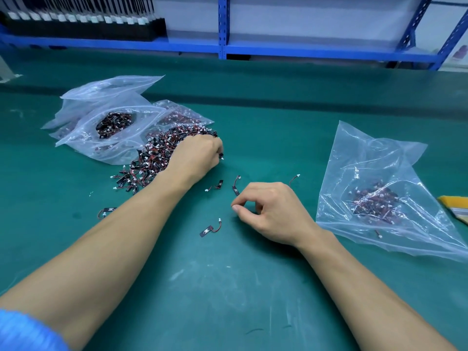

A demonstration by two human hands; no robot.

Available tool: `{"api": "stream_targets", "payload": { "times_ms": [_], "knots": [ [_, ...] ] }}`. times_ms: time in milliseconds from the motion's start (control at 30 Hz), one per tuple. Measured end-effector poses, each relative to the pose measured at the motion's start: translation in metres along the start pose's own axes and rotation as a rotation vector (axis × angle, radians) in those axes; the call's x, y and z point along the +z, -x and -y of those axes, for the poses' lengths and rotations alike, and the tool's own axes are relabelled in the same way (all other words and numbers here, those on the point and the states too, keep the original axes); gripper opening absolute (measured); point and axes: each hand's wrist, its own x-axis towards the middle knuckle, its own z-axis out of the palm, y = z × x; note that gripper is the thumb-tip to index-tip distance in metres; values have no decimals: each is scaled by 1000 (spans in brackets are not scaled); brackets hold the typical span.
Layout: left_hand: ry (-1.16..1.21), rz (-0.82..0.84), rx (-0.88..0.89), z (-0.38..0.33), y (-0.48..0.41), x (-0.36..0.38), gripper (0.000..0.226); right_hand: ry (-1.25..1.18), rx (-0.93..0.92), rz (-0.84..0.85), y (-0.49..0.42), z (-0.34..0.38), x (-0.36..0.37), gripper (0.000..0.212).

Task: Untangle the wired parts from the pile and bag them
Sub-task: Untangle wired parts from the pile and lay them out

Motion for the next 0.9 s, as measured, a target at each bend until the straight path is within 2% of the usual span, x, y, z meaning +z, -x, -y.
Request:
{"api": "stream_targets", "payload": {
  "times_ms": [133,233,433,567,633,733,900],
  "knots": [
    [232,-281,-63,11,9,-8,16,-17,35,-54,0,-3,-2,6],
    [409,-408,-132,15,17,-15,12,-11,53,-79,-1,-4,-3,6],
    [573,-536,-269,19,32,-20,12,-44,79,-136,-1,-7,-3,7],
    [498,-488,-332,21,37,-17,10,-55,92,-170,-2,-9,-3,8],
    [498,-520,-372,22,38,-17,11,-48,94,-173,-3,-9,-3,9],
    [498,-548,-356,22,38,-17,10,-45,98,-179,-3,-10,-3,9],
    [629,-643,-375,20,36,-23,8,-44,105,-187,-4,-10,-4,9]
  ]
}}
